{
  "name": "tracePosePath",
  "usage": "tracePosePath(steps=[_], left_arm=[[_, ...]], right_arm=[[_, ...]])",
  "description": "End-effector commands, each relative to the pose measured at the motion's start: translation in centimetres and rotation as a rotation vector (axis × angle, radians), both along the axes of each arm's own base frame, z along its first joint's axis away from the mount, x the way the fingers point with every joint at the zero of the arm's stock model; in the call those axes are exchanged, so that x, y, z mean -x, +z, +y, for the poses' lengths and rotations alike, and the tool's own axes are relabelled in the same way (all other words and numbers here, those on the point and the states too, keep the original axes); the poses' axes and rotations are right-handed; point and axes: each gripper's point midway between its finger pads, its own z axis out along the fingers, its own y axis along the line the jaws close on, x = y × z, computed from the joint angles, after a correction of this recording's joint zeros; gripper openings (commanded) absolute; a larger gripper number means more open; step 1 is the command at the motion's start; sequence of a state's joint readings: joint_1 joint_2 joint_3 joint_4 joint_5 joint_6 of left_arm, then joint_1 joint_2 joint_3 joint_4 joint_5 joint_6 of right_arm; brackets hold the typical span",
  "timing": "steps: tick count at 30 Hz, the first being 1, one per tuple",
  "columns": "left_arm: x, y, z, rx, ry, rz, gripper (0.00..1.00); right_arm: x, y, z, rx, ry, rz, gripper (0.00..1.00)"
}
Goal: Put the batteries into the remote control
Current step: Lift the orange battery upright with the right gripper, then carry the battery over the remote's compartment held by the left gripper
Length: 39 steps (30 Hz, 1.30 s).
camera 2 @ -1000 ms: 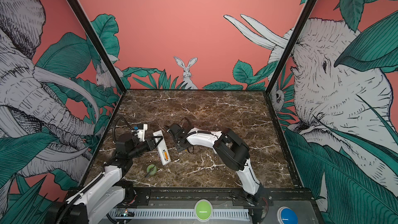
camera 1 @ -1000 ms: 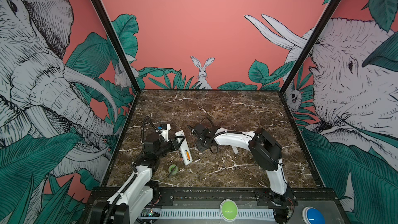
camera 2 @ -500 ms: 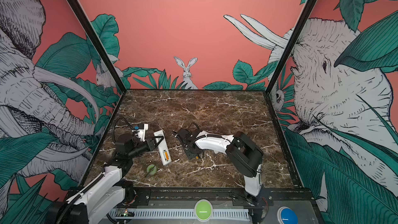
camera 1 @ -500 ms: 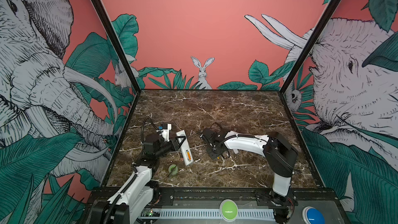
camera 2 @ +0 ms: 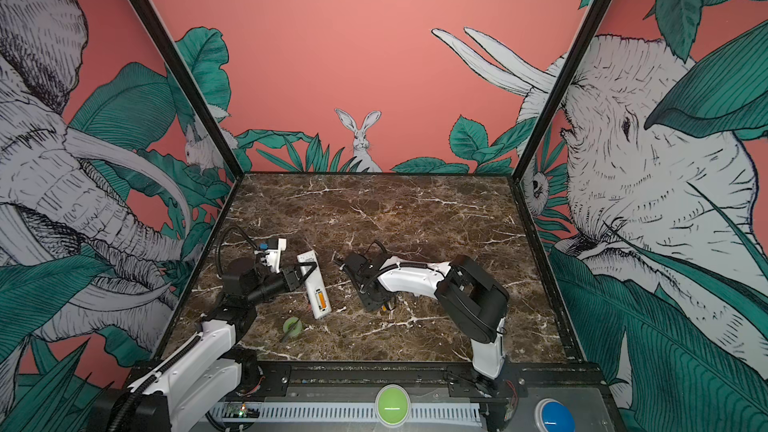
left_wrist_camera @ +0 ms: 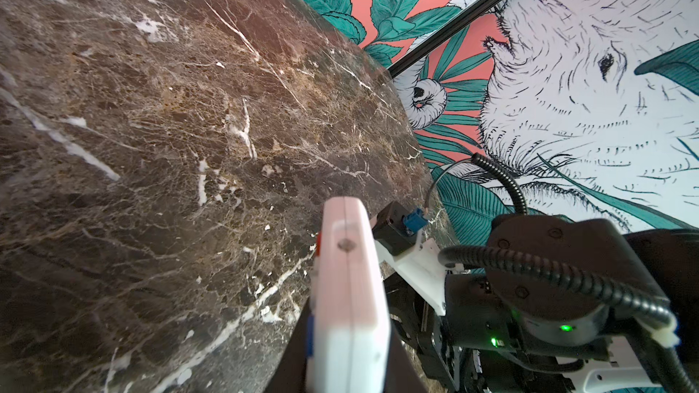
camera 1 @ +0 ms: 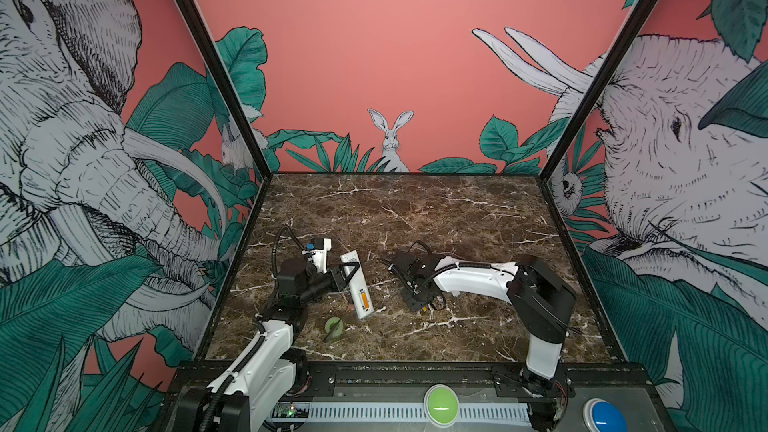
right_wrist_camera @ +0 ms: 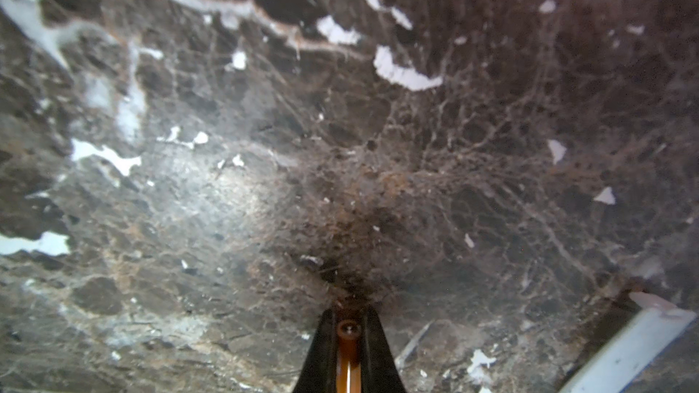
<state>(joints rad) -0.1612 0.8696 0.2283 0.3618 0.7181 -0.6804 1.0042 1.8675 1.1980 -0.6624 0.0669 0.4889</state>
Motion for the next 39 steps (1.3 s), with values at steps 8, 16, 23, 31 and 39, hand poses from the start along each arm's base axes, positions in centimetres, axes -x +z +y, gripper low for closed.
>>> tracePosePath(steps=[8,16,23,31,39], left_arm=[[0.5,0.2,-0.3,-0.012,-0.020,-0.037,0.00],[0.9,-0.2,-0.6,-0.028,-0.037,-0.040,0.00],[1.1,-0.1,-0.8,-0.035,-0.047,-0.050,0.00],[1.2,-0.1,-1.0,-0.048,-0.052,-0.055,0.00],[1.4,0.1,-1.3,-0.048,-0.064,-0.064,0.00]], right_arm=[[1.6,-0.1,-1.7,0.098,0.024,0.071,0.20],[1.8,-0.3,-2.1,0.144,0.035,0.107,0.20],[1.6,-0.8,-1.6,0.145,0.037,0.114,0.19],[1.3,-1.5,-2.3,0.182,0.047,0.136,0.18],[1.3,-1.5,-2.6,0.176,0.044,0.161,0.10]])
